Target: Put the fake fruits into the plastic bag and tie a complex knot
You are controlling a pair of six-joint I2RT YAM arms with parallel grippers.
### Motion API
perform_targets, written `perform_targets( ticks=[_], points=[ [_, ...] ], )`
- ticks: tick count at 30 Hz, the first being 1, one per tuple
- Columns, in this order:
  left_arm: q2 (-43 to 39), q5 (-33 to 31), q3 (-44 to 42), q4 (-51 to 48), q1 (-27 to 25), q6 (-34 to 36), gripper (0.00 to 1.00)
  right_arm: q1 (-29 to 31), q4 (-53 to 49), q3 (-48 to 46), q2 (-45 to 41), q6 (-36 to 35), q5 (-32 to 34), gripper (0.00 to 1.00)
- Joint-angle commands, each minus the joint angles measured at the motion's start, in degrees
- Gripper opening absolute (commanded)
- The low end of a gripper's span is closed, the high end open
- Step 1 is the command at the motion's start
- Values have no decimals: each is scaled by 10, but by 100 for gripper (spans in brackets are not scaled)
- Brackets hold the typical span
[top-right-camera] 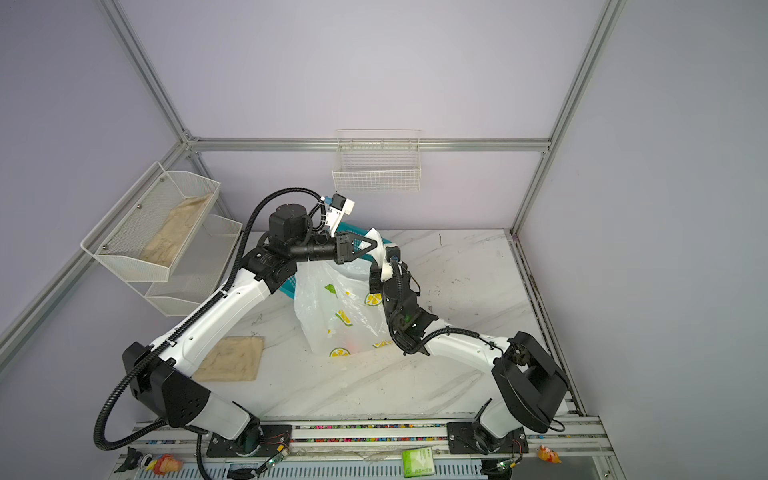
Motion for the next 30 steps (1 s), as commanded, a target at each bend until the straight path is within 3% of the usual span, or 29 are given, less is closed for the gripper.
perform_targets(
  ticks=[1,5,9,15,19,23,24,27,28,30],
  points=[
    [-35,0,2,34,7,-24,0,0,11,-44,-8,9,14,43],
    [-35,-33,3,15,24,-11,0,1,13,-86,-28,9,-27,34],
    [-31,-58,0,-14,30,23,0,0,12,-101,-49,0,-68,19],
    [-20,-31,11,-23,29,44,0,0,-4,-77,-49,-2,-103,1],
    [-16,-4,18,-24,27,60,0,0,1,-67,-40,-10,-112,0],
    [-19,-31,26,-49,28,96,0,-8,0,-68,-48,-18,-146,0],
    [-17,-35,31,-58,28,106,0,-12,-7,-68,-54,-24,-166,5],
    [-9,-29,48,-79,29,138,0,-23,-31,-70,-80,-46,-233,41],
    [-4,-25,54,-88,29,147,0,-29,-49,-66,-99,-52,-254,60],
    [1,-8,67,-103,32,163,0,-46,-92,-55,-121,-64,-306,85]
  ],
)
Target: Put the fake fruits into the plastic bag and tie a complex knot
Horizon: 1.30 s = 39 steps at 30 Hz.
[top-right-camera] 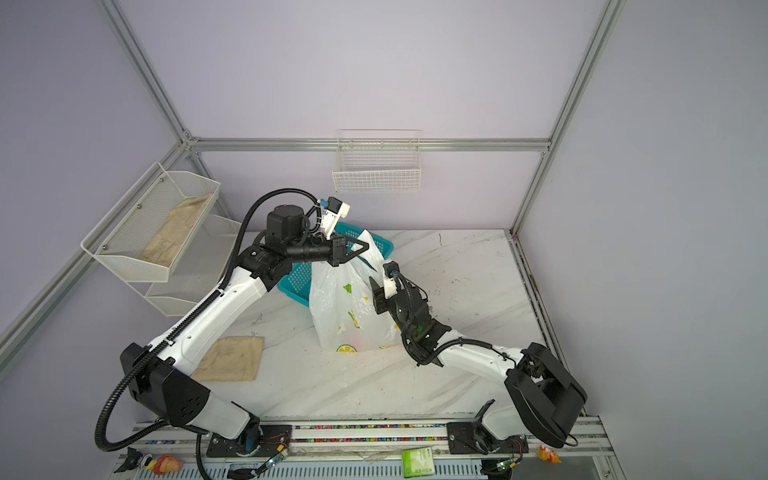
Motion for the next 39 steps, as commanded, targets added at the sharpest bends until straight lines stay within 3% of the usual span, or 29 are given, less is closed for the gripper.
perform_targets(
  ticks=[1,3,8,12,17,24,29,36,39],
  points=[
    [2,31,67,-26,9,58,0,-26,-64,32,-53,-33,-110,90],
    [4,43,75,-34,12,74,0,-45,-105,44,-75,-48,-171,97],
    [14,79,95,-48,15,111,0,-64,-247,112,-95,-93,-326,97],
    [18,102,100,-53,15,131,0,-80,-263,131,-103,-98,-440,97],
    [25,132,122,-79,15,162,0,-152,-277,177,-88,-111,-592,97],
    [24,139,136,-89,17,175,0,-241,-283,237,-18,-123,-745,91],
    [29,140,143,-89,17,172,0,-245,-309,267,28,-140,-778,85],
    [47,147,165,-92,18,169,0,-245,-310,289,60,-138,-816,55],
    [52,149,170,-93,18,167,0,-244,-305,289,68,-137,-826,47]
  ],
)
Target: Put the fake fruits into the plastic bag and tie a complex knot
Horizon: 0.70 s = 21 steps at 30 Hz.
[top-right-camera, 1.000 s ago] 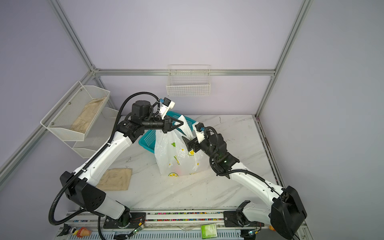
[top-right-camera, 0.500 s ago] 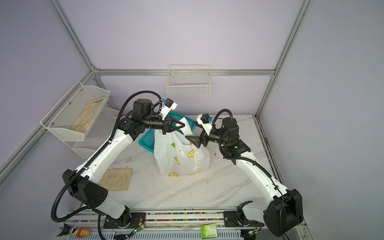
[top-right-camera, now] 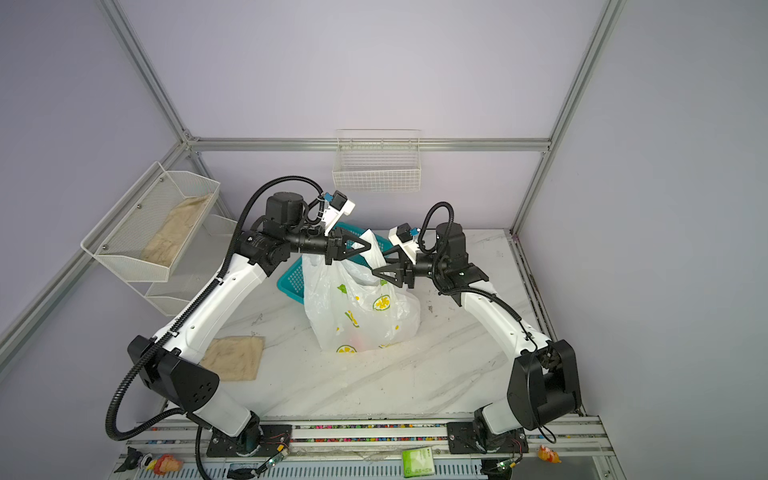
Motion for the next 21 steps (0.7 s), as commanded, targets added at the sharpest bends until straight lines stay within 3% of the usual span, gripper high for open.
perform_targets(
  ticks=[1,11,12,15,18,21],
  points=[
    [5,18,60,5,5,13,0,1,6,14,4,-10,-41,44],
    [8,11,62,3,6,13,3,1,14,5,7,-13,-51,9],
    [7,9,62,2,8,13,14,0,16,1,5,-13,-47,5],
    [-2,3,60,3,13,12,27,0,20,-3,0,-5,-25,0],
    [-24,-14,48,3,19,20,50,0,26,-7,-4,10,4,0],
    [-65,-45,19,2,25,43,63,0,46,-15,-7,45,39,0]
  ],
)
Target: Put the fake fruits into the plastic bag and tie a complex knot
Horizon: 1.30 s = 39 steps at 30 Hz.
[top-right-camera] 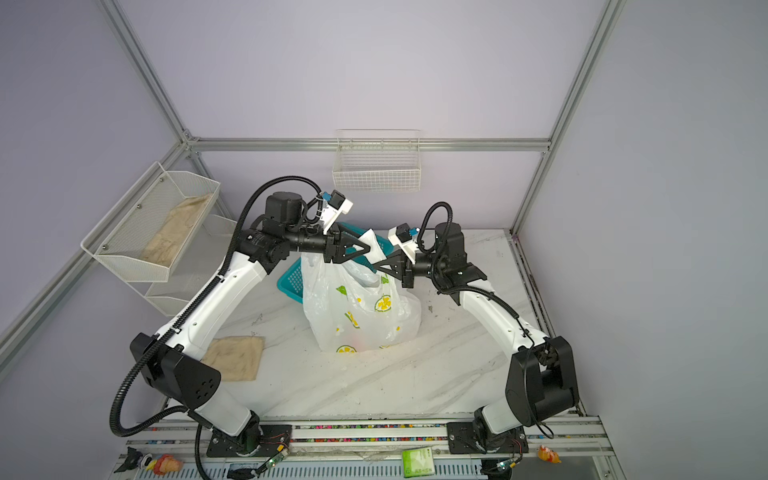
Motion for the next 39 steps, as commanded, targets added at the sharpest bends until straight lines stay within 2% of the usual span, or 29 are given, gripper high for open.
perform_targets(
  ticks=[1,5,7,10,17,22,28,31,39],
  points=[
    [-81,-36,1,13,10,38,66,0,40,-14,-19,41,40,0],
    [-174,-97,-71,18,24,66,76,0,66,-30,-36,83,64,0],
    [-225,-189,-122,40,30,53,79,0,66,-33,-43,91,72,0],
    [-286,-286,-205,82,49,57,86,0,65,-33,-50,95,80,0],
    [-290,-437,-278,125,58,84,94,0,80,-30,-47,113,95,0],
    [-287,-439,-332,176,57,94,100,0,85,-28,-46,120,99,0],
    [-276,-410,-374,231,55,86,100,0,87,-30,-44,120,103,0],
    [-262,-374,-382,258,52,90,93,0,87,-31,-43,120,108,0],
    [-232,-332,-385,288,52,107,70,0,87,-30,-40,122,118,0]
  ],
)
